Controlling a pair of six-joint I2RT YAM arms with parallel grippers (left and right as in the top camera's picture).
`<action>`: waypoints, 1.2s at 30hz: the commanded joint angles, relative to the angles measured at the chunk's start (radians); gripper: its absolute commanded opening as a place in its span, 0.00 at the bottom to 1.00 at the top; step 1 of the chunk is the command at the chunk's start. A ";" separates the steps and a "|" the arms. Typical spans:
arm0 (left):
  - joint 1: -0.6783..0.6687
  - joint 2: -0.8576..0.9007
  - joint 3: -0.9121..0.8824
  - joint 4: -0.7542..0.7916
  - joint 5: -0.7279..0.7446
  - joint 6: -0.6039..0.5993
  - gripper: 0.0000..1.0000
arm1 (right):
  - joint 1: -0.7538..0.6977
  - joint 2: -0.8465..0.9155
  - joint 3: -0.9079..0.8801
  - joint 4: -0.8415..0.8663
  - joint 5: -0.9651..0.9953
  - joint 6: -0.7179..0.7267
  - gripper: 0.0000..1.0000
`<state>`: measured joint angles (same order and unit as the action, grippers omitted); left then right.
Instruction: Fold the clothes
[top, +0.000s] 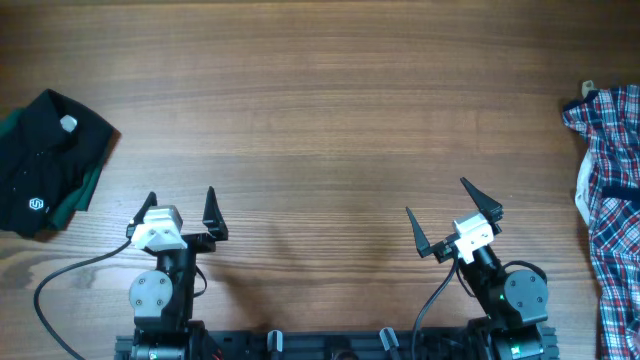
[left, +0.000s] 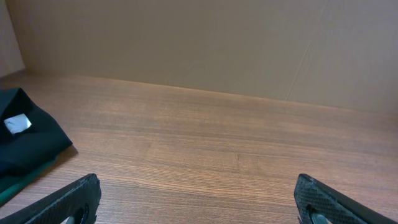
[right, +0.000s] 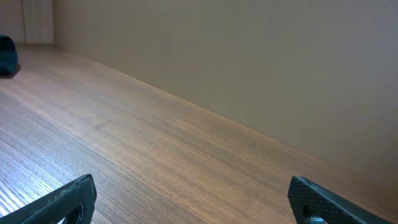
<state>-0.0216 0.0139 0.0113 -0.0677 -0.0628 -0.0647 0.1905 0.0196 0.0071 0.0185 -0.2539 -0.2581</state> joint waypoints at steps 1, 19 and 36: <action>-0.007 0.001 -0.005 0.003 -0.010 0.012 1.00 | -0.006 -0.002 -0.002 0.003 -0.002 0.014 1.00; -0.007 0.001 -0.005 0.003 -0.010 0.012 1.00 | -0.006 -0.002 0.026 0.052 -0.078 0.033 1.00; -0.007 0.002 -0.005 0.003 -0.010 0.012 1.00 | -0.006 0.051 0.485 0.322 0.095 0.138 1.00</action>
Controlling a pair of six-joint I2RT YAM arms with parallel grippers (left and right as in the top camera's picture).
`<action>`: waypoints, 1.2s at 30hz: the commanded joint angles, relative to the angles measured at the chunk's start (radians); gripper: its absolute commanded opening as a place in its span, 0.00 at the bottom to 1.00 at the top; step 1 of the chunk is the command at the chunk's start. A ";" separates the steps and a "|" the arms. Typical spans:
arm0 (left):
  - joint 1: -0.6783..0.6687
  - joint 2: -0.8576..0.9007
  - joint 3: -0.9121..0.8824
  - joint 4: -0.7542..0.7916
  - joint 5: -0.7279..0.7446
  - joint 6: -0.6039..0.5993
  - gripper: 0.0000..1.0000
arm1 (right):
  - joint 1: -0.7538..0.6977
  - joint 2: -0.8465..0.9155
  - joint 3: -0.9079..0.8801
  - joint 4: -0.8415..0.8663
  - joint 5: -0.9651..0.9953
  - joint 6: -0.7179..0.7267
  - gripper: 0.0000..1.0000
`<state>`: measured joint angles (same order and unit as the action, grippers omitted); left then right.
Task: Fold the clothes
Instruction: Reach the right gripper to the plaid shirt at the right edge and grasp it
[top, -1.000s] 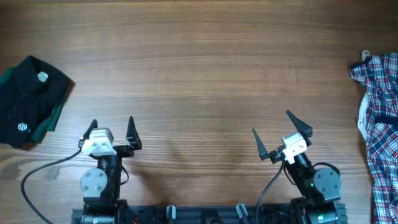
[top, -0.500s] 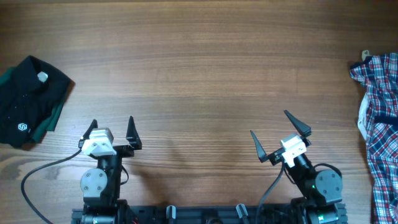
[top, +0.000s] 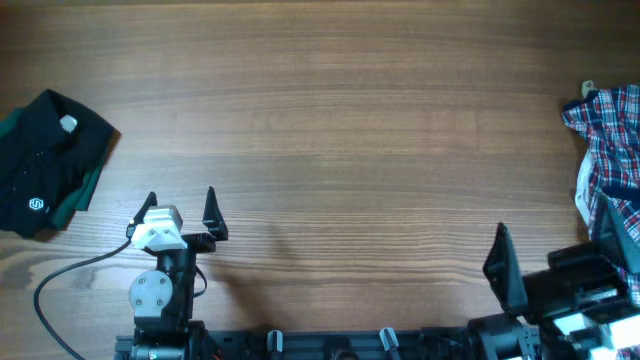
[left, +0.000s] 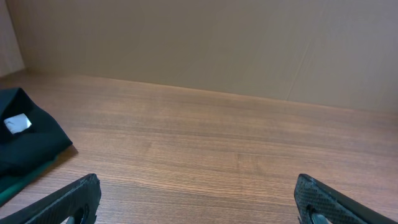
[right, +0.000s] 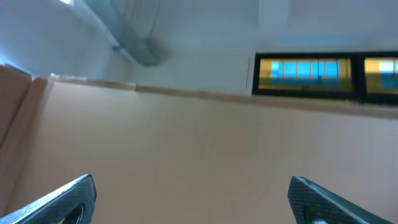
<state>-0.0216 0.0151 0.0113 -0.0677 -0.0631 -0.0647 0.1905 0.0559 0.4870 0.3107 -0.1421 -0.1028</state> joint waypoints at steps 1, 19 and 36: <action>-0.007 0.000 -0.005 0.003 -0.010 0.012 1.00 | -0.006 0.014 0.005 0.037 -0.015 -0.013 1.00; -0.007 0.001 -0.005 0.003 -0.010 0.012 1.00 | -0.063 1.075 1.044 -1.086 0.610 0.133 1.00; -0.007 0.001 -0.005 0.003 -0.010 0.012 1.00 | -0.644 1.779 1.189 -1.121 0.290 -0.169 1.00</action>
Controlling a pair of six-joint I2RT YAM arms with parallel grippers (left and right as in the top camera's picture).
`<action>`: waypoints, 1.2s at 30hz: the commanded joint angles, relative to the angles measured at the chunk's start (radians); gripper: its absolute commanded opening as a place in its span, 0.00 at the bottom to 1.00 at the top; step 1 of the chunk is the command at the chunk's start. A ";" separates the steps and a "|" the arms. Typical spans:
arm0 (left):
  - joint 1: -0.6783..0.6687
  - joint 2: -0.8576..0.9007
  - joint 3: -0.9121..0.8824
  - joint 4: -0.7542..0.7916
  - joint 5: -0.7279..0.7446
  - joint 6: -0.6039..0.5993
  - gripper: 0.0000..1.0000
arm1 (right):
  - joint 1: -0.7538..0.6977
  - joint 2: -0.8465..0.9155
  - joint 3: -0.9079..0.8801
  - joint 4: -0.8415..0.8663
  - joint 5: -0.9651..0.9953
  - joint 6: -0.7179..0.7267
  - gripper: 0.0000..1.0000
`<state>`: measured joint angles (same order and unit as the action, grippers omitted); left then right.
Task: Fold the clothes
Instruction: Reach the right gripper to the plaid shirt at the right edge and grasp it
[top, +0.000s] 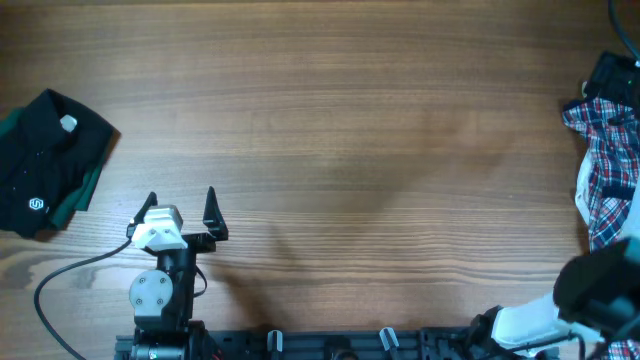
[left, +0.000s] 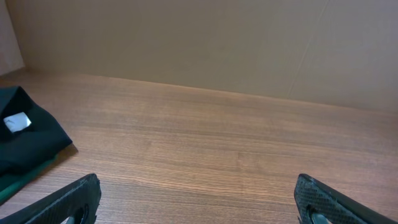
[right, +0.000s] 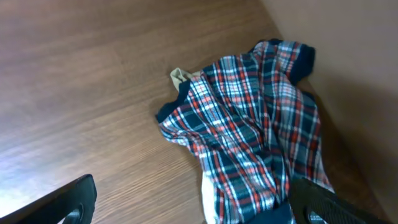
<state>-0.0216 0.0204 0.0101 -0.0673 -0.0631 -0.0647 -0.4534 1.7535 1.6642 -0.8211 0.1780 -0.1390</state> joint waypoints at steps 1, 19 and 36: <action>-0.007 -0.004 -0.004 0.002 -0.010 0.012 1.00 | 0.000 0.109 0.012 0.011 -0.030 -0.154 1.00; -0.007 -0.004 -0.004 0.002 -0.010 0.012 1.00 | -0.087 0.417 0.009 0.129 -0.204 -0.258 0.99; -0.007 -0.004 -0.004 0.002 -0.010 0.012 1.00 | -0.092 0.499 -0.009 0.196 -0.175 -0.253 0.46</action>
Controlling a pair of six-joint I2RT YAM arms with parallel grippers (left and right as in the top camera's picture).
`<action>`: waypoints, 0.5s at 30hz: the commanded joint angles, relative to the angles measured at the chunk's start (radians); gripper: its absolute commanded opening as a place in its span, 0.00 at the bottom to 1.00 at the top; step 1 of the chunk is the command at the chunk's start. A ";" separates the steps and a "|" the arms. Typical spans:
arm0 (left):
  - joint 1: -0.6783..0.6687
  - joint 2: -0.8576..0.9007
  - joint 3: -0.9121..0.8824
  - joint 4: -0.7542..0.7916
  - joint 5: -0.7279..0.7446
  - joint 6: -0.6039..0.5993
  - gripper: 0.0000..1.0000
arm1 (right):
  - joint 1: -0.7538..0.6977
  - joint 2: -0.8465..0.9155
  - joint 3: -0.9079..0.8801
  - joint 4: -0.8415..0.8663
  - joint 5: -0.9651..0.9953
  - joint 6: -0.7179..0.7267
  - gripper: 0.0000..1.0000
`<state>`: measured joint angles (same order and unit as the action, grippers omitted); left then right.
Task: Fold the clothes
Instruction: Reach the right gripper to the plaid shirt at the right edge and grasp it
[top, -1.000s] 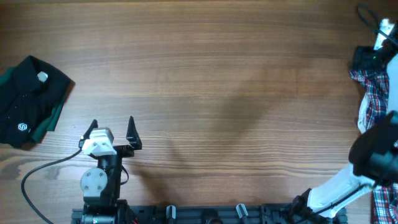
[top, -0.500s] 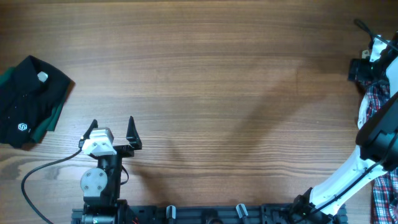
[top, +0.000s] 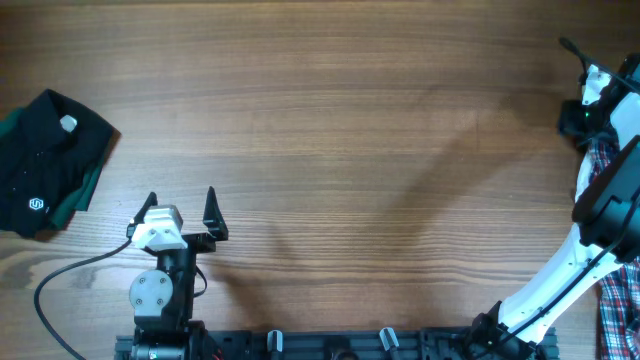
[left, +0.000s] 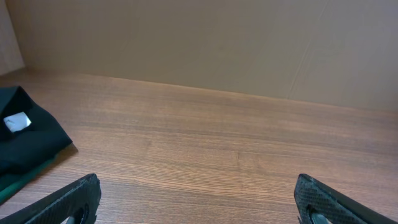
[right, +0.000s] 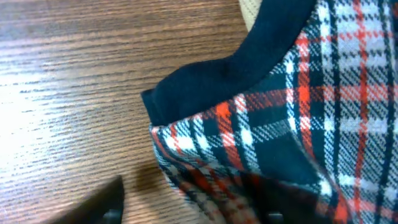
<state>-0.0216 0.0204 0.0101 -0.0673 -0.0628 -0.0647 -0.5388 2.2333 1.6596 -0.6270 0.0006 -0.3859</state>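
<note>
A crumpled red, white and navy plaid shirt (top: 603, 160) lies at the table's right edge. My right gripper (top: 583, 118) is down at its far end. Close up, the plaid cloth (right: 298, 106) with a navy band fills the right wrist view. The right gripper (right: 186, 202) is open, one finger (right: 99, 202) on bare wood and the other over the cloth. A folded black shirt (top: 45, 160) lies at the far left, also showing in the left wrist view (left: 25, 140). My left gripper (top: 181, 205) rests open near the front edge, with nothing between its fingers (left: 68, 202).
A green garment (top: 88, 190) peeks out under the black shirt. The wooden table (top: 320, 120) stretches between the two piles. A beige wall (left: 199, 43) stands behind the table. The right arm's links cross over the lower part of the plaid shirt.
The right gripper was well above the plaid shirt and is now low at its navy-edged end, fingers astride the cloth's border. The left arm has not moved.
Both grippers first rested open near the front edge. The right arm was then lifted at the right side, its camera facing the wall. After that it looked down on the plaid shirt from above, and now sits close against it. The left stayed put.
</note>
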 joint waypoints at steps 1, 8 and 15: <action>-0.007 -0.004 -0.004 0.003 -0.010 0.012 1.00 | -0.007 0.019 -0.004 0.002 0.002 -0.006 0.42; -0.007 -0.004 -0.004 0.002 -0.010 0.012 1.00 | -0.006 0.012 -0.003 -0.002 0.002 -0.006 0.15; -0.007 -0.004 -0.004 0.002 -0.010 0.012 1.00 | -0.010 0.012 -0.003 -0.033 0.071 -0.007 0.60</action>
<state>-0.0216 0.0204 0.0101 -0.0673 -0.0628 -0.0647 -0.5396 2.2333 1.6592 -0.6422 0.0284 -0.3923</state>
